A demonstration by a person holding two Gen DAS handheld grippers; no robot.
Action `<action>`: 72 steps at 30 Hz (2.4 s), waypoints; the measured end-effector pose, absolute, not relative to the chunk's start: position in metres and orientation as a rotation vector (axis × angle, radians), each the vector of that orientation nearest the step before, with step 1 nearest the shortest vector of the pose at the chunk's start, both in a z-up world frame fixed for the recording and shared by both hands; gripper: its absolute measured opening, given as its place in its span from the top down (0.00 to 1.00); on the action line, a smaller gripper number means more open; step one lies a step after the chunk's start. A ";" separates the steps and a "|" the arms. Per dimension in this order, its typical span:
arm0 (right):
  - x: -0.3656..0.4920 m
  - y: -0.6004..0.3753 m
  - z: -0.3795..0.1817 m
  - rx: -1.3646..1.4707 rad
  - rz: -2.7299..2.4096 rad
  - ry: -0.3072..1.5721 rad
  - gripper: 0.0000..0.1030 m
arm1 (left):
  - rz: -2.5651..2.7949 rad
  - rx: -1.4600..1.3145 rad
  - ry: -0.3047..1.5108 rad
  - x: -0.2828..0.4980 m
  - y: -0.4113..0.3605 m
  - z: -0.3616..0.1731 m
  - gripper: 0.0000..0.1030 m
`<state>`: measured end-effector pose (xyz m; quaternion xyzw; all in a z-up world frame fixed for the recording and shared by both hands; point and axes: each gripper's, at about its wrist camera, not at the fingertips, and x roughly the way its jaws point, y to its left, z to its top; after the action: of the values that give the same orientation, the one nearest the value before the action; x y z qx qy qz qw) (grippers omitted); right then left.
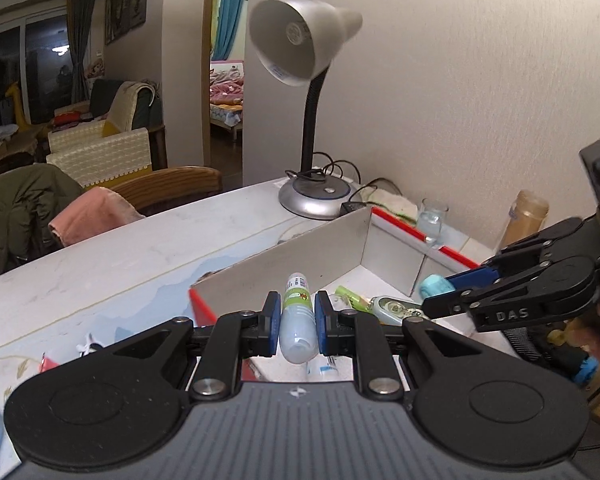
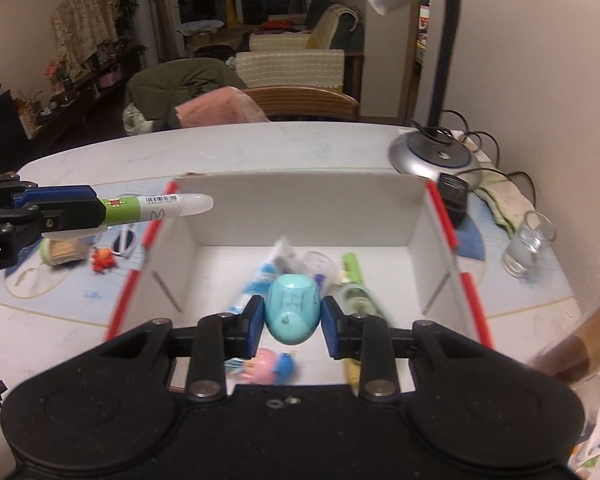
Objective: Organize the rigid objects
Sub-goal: 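Carry the marker and teal eraser with both grippers into the red shoebox, then open the left gripper to drop the marker while the right releases the eraser, then withdraw both grippers from the shoebox toward the toothpick jar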
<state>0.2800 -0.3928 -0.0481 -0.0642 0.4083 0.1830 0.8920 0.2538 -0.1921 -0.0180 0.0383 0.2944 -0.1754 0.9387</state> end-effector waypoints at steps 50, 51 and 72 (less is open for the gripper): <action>0.339 -0.373 -0.127 -0.327 0.542 1.115 0.71 | -0.208 0.173 1.042 0.340 -0.255 -0.105 0.83; 0.339 -0.373 -0.127 -0.327 0.540 1.115 0.70 | -0.208 0.180 1.051 0.341 -0.256 -0.105 0.83; 0.322 -0.385 -0.106 -0.263 0.523 1.063 0.52 | -0.288 0.124 1.049 0.323 -0.253 -0.093 0.70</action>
<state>0.3217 -0.3853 -0.1058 -0.1237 0.4993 0.2460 0.8215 0.3228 -0.2530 -0.0932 0.0592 0.4985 -0.1367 0.8540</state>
